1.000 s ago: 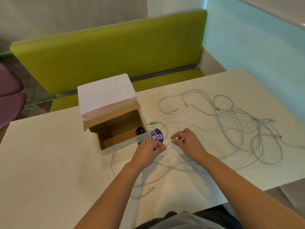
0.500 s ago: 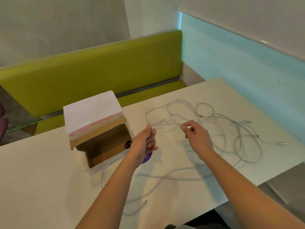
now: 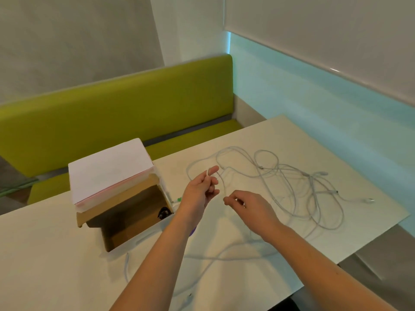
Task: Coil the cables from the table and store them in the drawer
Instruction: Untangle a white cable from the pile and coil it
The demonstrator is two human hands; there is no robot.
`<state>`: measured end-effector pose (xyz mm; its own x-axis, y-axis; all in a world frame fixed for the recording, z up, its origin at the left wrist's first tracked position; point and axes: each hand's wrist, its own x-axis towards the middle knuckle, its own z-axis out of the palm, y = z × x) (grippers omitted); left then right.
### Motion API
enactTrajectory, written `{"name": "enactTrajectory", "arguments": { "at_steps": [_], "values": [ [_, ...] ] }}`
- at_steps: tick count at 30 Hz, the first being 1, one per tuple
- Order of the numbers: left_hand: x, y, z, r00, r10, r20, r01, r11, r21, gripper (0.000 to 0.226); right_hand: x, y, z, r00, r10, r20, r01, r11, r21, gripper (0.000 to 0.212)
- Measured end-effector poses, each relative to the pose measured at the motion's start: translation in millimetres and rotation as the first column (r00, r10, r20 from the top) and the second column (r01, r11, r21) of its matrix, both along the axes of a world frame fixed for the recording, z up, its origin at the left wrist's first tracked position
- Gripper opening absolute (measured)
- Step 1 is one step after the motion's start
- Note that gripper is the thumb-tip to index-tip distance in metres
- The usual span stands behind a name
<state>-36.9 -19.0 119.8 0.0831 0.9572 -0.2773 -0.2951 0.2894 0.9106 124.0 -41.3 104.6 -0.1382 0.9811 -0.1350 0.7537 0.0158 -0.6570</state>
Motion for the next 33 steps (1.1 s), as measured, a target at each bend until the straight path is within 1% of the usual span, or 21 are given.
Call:
{"name": "enactTrajectory", "arguments": {
  "at_steps": [3, 6, 10, 12, 15, 17, 19, 21, 22, 24, 26, 28, 31, 33],
  "values": [
    [3, 4, -2, 0.997, 0.067, -0.035, -0.067, 0.998, -0.016, 0.031, -1, 0, 3, 0.989, 0.136, 0.065, -0.137, 0.991, 0.004, 0.029],
    [3, 3, -3, 0.997, 0.035, -0.065, -0.034, 0.999, 0.021, 0.033, -5, 0, 5, 0.96, 0.25, 0.123, -0.25, 0.968, -0.017, 0.031],
    [-2, 2, -2, 0.999, 0.011, -0.044, -0.008, 0.997, 0.071, 0.033, -7, 1, 12, 0.937, 0.307, 0.168, -0.305, 0.952, -0.04, 0.034],
    [-5, 2, -2, 0.998, -0.024, -0.061, 0.03, 0.994, 0.106, 0.034, -9, 3, 16, 0.932, 0.316, 0.176, -0.311, 0.949, -0.054, 0.035],
    [-8, 1, -5, 0.981, -0.034, -0.193, 0.065, 0.985, 0.157, 0.031, -10, 9, 21, 0.956, 0.267, 0.121, -0.259, 0.963, -0.074, 0.03],
    [-7, -3, -7, 0.952, -0.035, -0.303, 0.093, 0.98, 0.177, 0.029, -8, 12, 25, 0.973, 0.219, 0.076, -0.214, 0.975, -0.065, 0.025],
    [-8, -5, -9, 0.891, -0.053, -0.451, 0.155, 0.969, 0.191, 0.027, -6, 16, 31, 0.984, 0.179, 0.015, -0.178, 0.983, -0.055, 0.021],
    [-9, -6, -11, 0.806, -0.081, -0.586, 0.231, 0.955, 0.185, 0.026, -1, 19, 39, 0.99, 0.118, -0.074, -0.122, 0.991, -0.052, 0.016],
    [-11, -6, -12, 0.778, -0.098, -0.621, 0.257, 0.951, 0.172, 0.026, 1, 21, 42, 0.989, 0.083, -0.123, -0.089, 0.995, -0.044, 0.014],
    [-15, -6, -13, 0.751, -0.125, -0.648, 0.286, 0.947, 0.148, 0.028, 6, 27, 50, 0.978, 0.036, -0.207, -0.043, 0.999, -0.027, 0.011],
    [-18, -6, -12, 0.771, -0.136, -0.622, 0.273, 0.953, 0.131, 0.032, 8, 32, 53, 0.965, 0.018, -0.263, -0.025, 0.999, -0.022, 0.011],
    [-19, -4, -7, 0.833, -0.159, -0.53, 0.257, 0.96, 0.115, 0.036, 7, 37, 53, 0.951, 0.006, -0.308, -0.008, 1.0, -0.004, 0.012],
    [-17, -1, 5, 0.928, -0.23, -0.295, 0.273, 0.955, 0.115, 0.046, 4, 44, 50, 0.931, -0.011, -0.365, 0.041, 0.996, 0.073, 0.014],
    [-17, -1, 12, 0.968, -0.232, -0.098, 0.241, 0.966, 0.098, 0.045, 2, 46, 47, 0.922, -0.02, -0.386, 0.06, 0.994, 0.093, 0.016]
  ]
}}
